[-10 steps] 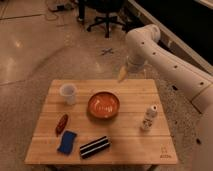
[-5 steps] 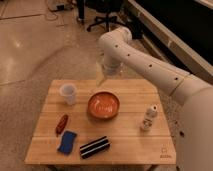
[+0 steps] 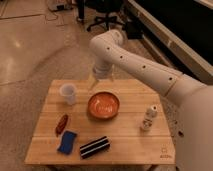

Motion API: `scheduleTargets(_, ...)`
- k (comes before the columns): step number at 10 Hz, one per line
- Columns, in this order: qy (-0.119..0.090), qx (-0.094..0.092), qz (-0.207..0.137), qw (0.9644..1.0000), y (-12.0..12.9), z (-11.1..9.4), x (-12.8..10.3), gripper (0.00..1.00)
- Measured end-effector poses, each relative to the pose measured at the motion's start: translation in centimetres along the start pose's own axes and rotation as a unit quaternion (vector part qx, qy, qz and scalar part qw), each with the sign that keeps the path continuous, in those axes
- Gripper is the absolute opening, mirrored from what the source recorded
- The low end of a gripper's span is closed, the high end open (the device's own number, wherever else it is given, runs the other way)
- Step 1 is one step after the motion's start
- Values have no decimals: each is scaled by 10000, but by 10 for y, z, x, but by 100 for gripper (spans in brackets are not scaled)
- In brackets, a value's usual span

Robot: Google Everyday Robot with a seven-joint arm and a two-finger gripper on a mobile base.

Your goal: Place the ceramic cup in the ceramic bowl

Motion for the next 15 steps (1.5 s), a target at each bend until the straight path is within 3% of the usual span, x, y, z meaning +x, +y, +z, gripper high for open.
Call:
scheduleTargets(4,12,9,-27,10000,-1,1,2,80)
scheduleTargets(8,156,135,-433,9988,-34,21,54,80)
scheduleTargets(11,60,202,-738,9971,-61,48,93,80)
scheduleTargets(15,-144,-8,-1056,9943,-78,84,127,80)
